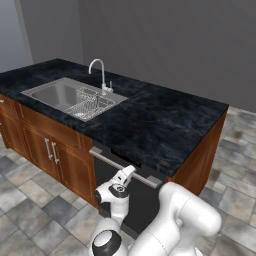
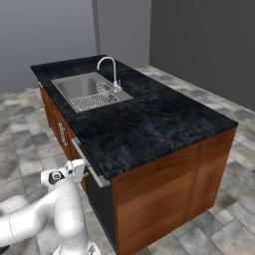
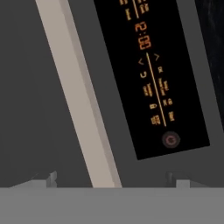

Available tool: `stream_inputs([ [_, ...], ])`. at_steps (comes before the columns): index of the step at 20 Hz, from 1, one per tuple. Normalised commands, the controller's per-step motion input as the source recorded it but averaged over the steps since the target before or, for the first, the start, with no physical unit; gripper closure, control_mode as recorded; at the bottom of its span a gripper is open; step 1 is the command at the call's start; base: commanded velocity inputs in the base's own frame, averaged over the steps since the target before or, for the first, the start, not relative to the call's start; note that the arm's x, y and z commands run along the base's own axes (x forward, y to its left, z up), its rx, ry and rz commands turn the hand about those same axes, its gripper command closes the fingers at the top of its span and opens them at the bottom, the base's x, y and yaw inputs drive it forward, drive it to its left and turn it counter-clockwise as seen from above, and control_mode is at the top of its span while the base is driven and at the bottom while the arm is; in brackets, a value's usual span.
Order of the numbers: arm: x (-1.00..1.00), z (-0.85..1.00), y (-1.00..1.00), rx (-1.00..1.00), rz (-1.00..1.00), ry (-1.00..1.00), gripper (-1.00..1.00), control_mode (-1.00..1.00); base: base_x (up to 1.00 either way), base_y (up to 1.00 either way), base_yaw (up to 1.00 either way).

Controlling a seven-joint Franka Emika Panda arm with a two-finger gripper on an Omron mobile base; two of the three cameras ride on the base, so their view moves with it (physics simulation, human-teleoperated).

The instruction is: Open the dishwasher door and pull out the top rack.

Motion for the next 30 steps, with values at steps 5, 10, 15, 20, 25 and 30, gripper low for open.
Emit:
stream_inputs([
  [5,0.21,-0.19,-0.01,-0.02,0.00,0.00,-1.00,-1.00,0.00,0.00,0.00],
  [10,0.23,-0.20,-0.01,-0.02,0.00,0.00,-1.00,-1.00,0.00,0.00,0.00],
  [15,0.24,-0.19,-0.02,-0.03,0.00,0.00,-1.00,-1.00,0.00,0.00,0.00],
  [20,0.19,-0.17,0.00,-0.03,0.00,0.00,1.00,-1.00,0.00,0.00,0.00],
  [25,0.02,-0.15,0.00,-0.02,0.00,-0.01,1.00,-1.00,0.00,0.00,0.00],
  [30,-0.12,-0.29,0.04,0.00,0.00,-0.01,1.00,-1.00,0.00,0.00,0.00],
])
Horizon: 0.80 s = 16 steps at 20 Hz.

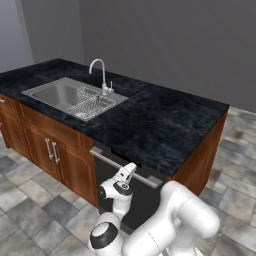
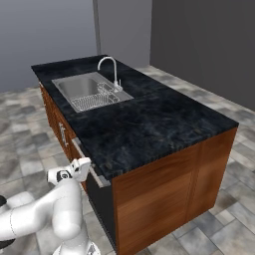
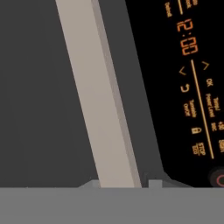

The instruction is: Open the dishwasher door and pull out the top rack.

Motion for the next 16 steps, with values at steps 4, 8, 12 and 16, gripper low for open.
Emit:
stream_inputs([
  [4,-0.37,-0.37,0.23,0.00,0.00,-0.02,1.00,-1.00,0.00,0.00,0.00],
  [8,-0.58,-0.39,0.39,0.00,0.00,0.00,1.00,-1.00,0.00,0.00,0.00],
  [12,-0.70,-0.47,0.51,0.00,0.00,0.00,1.00,-1.00,0.00,0.00,0.00],
  [16,-0.71,-0.46,0.54,0.00,0.00,0.00,1.00,-1.00,0.00,0.00,0.00],
])
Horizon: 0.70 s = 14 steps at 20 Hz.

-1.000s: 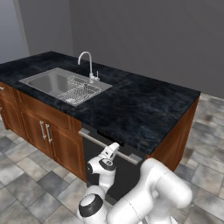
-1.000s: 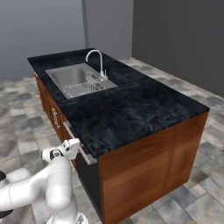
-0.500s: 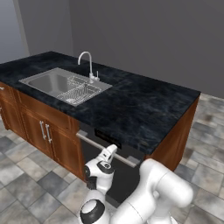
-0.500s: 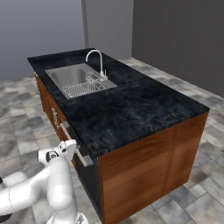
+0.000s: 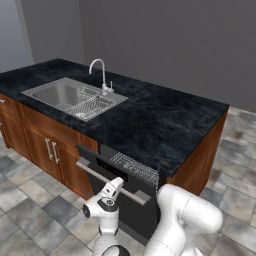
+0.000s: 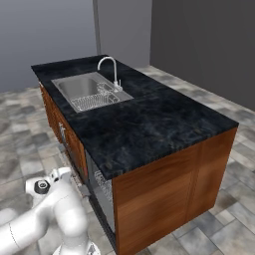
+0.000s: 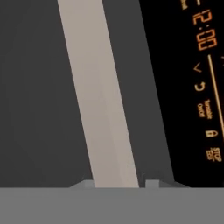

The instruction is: Open the dishwasher door and pull out the top rack.

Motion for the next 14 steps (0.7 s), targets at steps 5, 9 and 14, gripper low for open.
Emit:
stream_inputs([
  [5,-0.60,-0.43,0.55,0.00,0.00,0.01,1.00,-1.00,0.00,0.00,0.00],
  [9,-0.46,-0.41,0.55,0.00,0.00,0.07,1.00,-1.00,0.00,0.00,0.00],
  [14,-0.45,-0.40,0.55,0.00,0.00,0.07,1.00,-1.00,0.00,0.00,0.00],
])
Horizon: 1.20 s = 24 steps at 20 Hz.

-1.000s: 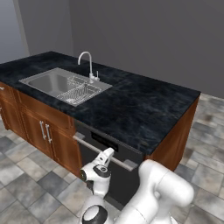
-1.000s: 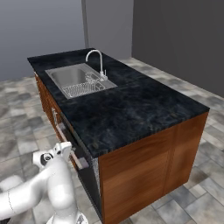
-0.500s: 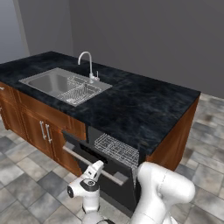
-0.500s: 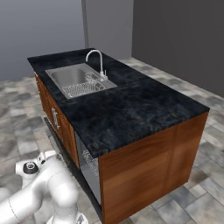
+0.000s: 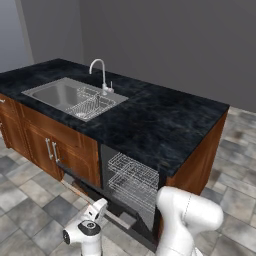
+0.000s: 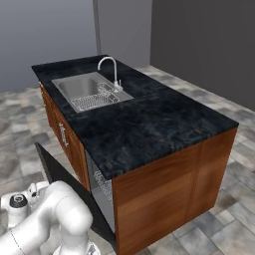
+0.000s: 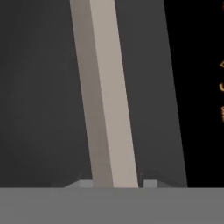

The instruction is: Open the dishwasher door and pull out the top rack.

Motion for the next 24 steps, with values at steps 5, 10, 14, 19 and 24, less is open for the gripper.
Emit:
stream_inputs([
  [5,-0.40,-0.41,0.53,0.00,0.00,0.07,1.00,-1.00,0.00,0.00,0.00],
  [10,-0.36,-0.45,0.54,0.00,0.00,0.10,1.00,-1.00,0.00,0.00,0.00],
  [14,-0.33,-0.46,0.51,0.00,0.00,0.11,1.00,-1.00,0.00,0.00,0.00],
  [19,-0.32,-0.48,0.49,0.01,0.00,0.11,1.00,-1.00,0.00,0.00,0.00],
  [24,-0.30,-0.53,0.52,0.00,0.00,0.13,1.00,-1.00,0.00,0.00,0.00],
])
